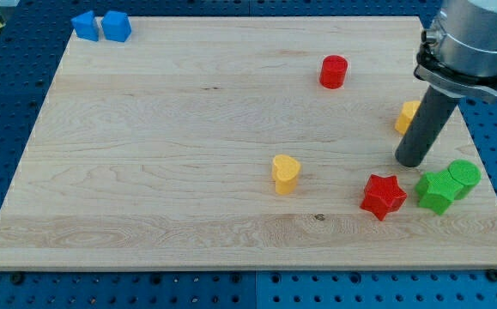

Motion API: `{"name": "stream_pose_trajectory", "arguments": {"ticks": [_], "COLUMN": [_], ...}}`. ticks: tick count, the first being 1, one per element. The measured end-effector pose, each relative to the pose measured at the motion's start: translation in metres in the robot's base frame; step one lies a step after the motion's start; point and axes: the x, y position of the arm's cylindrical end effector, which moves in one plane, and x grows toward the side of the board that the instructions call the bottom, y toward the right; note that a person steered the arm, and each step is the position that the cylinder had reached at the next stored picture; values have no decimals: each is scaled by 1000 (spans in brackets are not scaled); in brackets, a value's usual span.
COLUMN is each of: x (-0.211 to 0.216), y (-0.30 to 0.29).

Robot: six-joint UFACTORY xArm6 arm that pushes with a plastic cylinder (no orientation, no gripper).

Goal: Move the green circle to the botto m right corner of the board

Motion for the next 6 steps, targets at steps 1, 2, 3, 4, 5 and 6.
{"name": "stream_pose_trajectory", "arguments": {"ticks": [1, 2, 3, 4, 5, 6], "x": [3, 4, 2, 3, 8, 13], "y": [19, 36, 43, 43, 43, 43]}}
